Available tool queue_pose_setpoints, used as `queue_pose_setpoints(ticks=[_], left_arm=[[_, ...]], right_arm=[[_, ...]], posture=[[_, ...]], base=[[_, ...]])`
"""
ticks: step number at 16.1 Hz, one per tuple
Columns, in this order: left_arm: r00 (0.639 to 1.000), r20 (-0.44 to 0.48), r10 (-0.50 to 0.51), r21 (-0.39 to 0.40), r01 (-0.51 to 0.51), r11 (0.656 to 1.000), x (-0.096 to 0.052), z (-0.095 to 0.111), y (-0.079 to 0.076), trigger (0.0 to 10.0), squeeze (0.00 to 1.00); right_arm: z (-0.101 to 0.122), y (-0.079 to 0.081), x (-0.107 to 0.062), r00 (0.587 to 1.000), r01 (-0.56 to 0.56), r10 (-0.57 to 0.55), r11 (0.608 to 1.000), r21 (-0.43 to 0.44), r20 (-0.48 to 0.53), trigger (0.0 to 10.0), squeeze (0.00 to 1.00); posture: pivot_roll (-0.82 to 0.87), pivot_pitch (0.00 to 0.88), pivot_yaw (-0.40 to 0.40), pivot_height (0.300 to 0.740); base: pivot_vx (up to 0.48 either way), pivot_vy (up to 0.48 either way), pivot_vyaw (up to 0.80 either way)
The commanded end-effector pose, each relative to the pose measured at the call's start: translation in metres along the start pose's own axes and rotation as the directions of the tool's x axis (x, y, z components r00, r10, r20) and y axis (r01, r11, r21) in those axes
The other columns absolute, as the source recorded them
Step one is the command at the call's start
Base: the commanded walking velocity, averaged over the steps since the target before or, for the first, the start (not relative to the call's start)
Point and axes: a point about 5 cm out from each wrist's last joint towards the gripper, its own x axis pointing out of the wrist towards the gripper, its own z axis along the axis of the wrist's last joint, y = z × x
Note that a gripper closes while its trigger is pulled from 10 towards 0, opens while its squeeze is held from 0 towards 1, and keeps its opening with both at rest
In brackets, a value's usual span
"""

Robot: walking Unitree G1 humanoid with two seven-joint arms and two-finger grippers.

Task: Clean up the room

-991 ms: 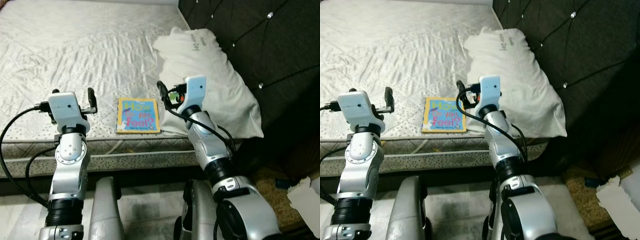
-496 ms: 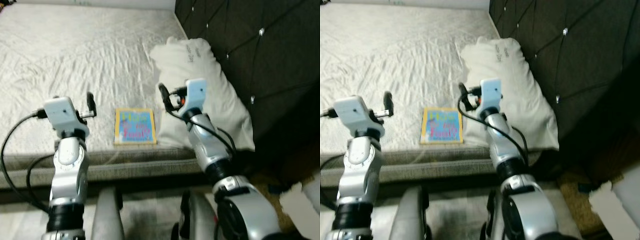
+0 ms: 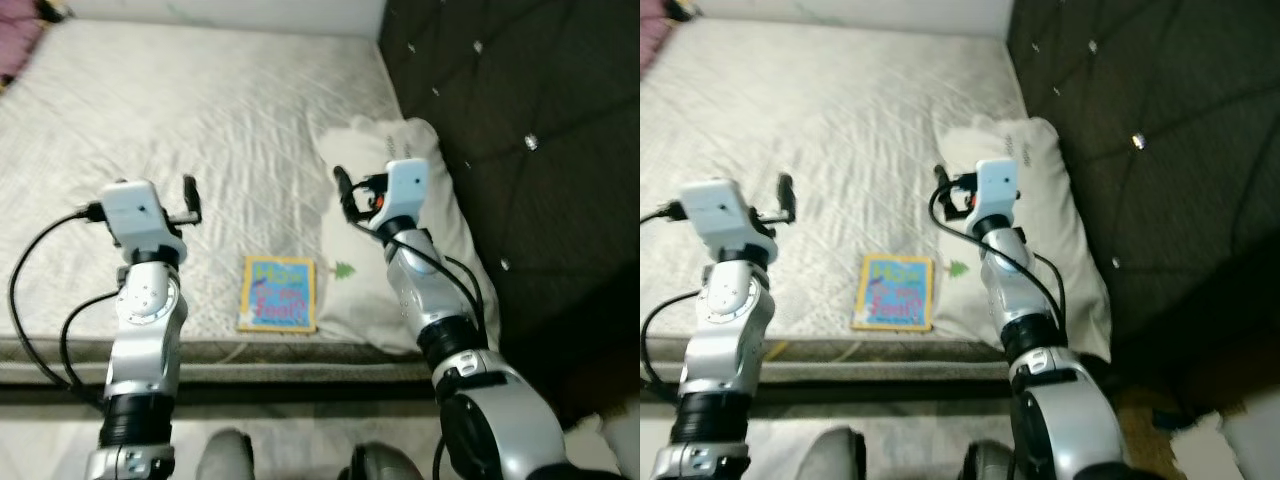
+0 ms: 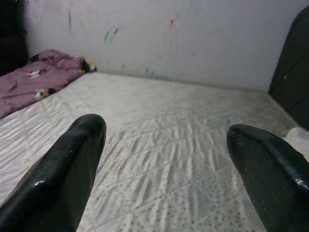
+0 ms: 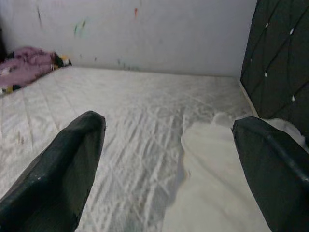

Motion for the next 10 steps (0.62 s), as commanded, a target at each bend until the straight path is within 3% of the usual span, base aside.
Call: queue_pose_setpoints(ticks=[1, 2, 5, 7, 10], left_arm=[[1.0, -0.017, -0.024, 0.036, 0.025, 0.999, 0.004, 0.0, -0.005, 10.0, 0.0], [0.999, -0.016, -0.037, 0.039, 0.037, 0.999, 0.006, 0.0, -0.008, 10.0, 0.0], [0.996, -0.054, -0.07, -0.057, 0.067, 0.996, -0.002, -0.005, -0.015, 10.0, 0.0], [0.995, -0.062, -0.082, -0.048, 0.079, 0.996, -0.005, -0.011, -0.018, 10.0, 0.0], [0.987, -0.151, -0.059, -0.082, 0.047, 0.996, -0.02, -0.034, -0.013, 10.0, 0.0]], right_arm=[[0.004, 0.0, 0.001, 1.0, 0.012, -0.012, 1.0, 0.007, 0.025, 10.0, 0.0], [0.001, -0.002, -0.001, 1.0, 0.021, -0.021, 1.0, 0.002, 0.015, 10.0, 0.0], [-0.006, -0.008, -0.008, 1.0, 0.026, -0.027, 0.999, -0.032, -0.006, 10.0, 0.0], [-0.009, -0.01, -0.012, 0.999, 0.024, -0.025, 0.999, -0.035, -0.023, 10.0, 0.0], [-0.021, -0.009, -0.02, 0.997, 0.04, -0.04, 0.999, -0.009, -0.059, 10.0, 0.0]], posture=[[0.12, 0.0, -0.039, 0.74], [0.12, 0.0, -0.04, 0.74], [0.11, 0.0, -0.051, 0.74], [0.1, 0.0, -0.055, 0.74], [0.1, 0.0, -0.044, 0.74]], base=[[0.0, 0.0, 0.0], [0.0, 0.0, 0.0], [0.0, 0.0, 0.0], [0.0, 0.0, 0.0], [0.0, 0.0, 0.0]])
